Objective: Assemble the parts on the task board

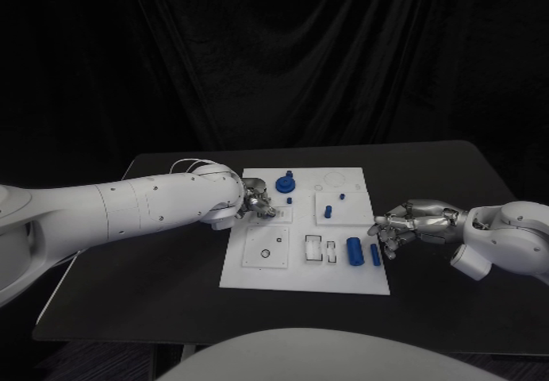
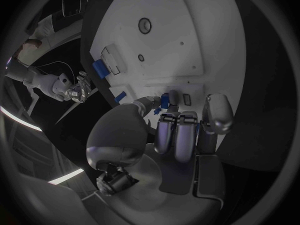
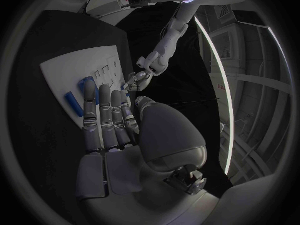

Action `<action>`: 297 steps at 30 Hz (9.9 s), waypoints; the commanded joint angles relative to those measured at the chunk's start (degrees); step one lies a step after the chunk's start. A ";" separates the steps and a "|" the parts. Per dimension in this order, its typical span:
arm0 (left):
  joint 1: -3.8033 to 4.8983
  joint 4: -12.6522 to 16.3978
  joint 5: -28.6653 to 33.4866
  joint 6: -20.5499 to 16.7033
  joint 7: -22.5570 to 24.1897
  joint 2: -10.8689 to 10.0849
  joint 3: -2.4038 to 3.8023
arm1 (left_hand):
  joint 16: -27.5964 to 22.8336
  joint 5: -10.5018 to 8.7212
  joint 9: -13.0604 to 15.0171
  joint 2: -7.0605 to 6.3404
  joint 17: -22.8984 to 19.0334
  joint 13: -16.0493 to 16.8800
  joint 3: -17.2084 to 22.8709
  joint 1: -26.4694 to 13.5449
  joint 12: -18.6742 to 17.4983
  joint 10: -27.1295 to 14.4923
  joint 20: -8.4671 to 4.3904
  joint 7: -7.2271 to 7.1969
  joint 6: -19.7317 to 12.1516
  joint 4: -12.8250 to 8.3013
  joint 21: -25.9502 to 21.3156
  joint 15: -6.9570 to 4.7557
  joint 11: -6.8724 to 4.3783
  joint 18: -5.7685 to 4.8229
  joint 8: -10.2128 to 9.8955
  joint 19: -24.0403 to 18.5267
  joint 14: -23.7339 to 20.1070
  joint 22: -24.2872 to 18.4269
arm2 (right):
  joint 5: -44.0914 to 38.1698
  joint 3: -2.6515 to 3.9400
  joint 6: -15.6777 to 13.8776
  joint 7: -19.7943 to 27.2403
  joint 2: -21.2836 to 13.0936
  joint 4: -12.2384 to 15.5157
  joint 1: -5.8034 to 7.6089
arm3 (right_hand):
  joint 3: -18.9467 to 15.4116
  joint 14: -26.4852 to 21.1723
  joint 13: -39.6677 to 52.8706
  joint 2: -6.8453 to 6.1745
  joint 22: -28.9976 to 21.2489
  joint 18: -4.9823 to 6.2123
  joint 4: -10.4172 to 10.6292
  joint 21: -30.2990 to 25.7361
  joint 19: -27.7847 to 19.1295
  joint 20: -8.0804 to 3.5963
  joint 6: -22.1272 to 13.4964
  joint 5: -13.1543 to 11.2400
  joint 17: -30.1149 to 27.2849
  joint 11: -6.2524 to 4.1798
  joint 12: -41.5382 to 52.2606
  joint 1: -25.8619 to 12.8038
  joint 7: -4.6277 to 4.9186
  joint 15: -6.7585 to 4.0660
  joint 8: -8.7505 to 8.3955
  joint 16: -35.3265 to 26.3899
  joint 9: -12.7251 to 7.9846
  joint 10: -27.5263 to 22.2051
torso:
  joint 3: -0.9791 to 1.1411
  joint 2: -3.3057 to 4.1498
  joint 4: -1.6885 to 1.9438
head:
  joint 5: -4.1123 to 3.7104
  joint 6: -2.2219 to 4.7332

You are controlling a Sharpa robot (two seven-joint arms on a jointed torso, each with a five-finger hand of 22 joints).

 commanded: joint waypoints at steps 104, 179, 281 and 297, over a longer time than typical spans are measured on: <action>3.03 -9.89 7.19 13.79 -9.94 7.83 0.03 | -0.06 -8.36 -0.20 -0.55 15.10 13.01 3.56 -1.67 -0.70 3.24 -0.71 -1.31 2.42 -2.03 -1.52 -0.48 -0.30 0.96 -0.88 -0.41 6.15 2.39 | 0.02 0.04 0.92 -1.25 0.58 -0.06 -0.13 | -0.49 -0.63 -0.36 0.33 -0.28 0.90 0.08 -0.66 -0.36 0.07 -0.58 -0.37 -0.49 0.17 0.50 -0.49 0.06 0.13 0.38 0.42 -0.08 -0.51 | 0.00 0.05 -0.12 | -0.35 0.00; 2.55 -9.45 7.19 13.63 -10.61 7.30 0.03 | -0.06 -22.57 -5.97 -0.84 15.10 12.54 -4.31 -7.72 -1.37 2.50 0.46 0.54 0.96 4.68 -3.84 0.87 1.32 1.21 -6.43 -1.07 6.15 2.02 | 0.02 0.04 2.99 -3.67 0.73 -0.40 -0.14 | -0.97 -1.29 -0.82 0.65 -0.61 0.85 0.15 -1.21 -0.53 0.25 -1.19 -0.73 -1.16 0.44 0.75 -1.10 0.33 0.37 0.33 0.70 -0.24 -1.14 | -0.04 0.11 -0.21 | 0.16 0.00; 4.25 -18.00 0.14 8.88 -1.88 6.16 0.03 | -0.06 -22.40 -3.44 3.25 15.10 15.01 -22.57 2.08 2.11 5.93 -0.57 -1.00 2.25 9.45 -0.73 -0.30 -0.02 0.21 -0.29 3.16 6.15 7.05 | 0.01 0.04 -13.65 22.44 -1.73 1.86 -0.12 | -4.59 4.64 -1.77 0.40 1.21 0.99 0.13 1.78 5.18 -1.72 -3.04 2.05 -4.21 -1.29 7.23 0.26 -0.71 -1.73 4.69 6.95 0.29 3.39 | -0.03 0.06 -0.17 | 0.83 0.00; 3.57 -19.49 0.14 9.62 -1.50 7.11 0.03 | -0.06 -22.44 -3.52 3.46 15.10 14.25 -22.77 2.40 1.02 4.89 -0.29 -0.62 1.37 9.30 -2.49 0.03 0.33 0.56 -0.97 2.11 6.15 6.51 | 0.01 0.04 -12.18 20.18 -1.59 1.83 -0.12 | -4.75 4.61 -1.71 0.88 1.42 0.97 0.16 1.92 5.13 -1.71 -3.23 1.59 -4.32 -1.25 7.53 -0.30 -0.67 -1.69 5.00 7.11 0.30 3.27 | -0.02 0.06 -0.24 | -0.02 0.00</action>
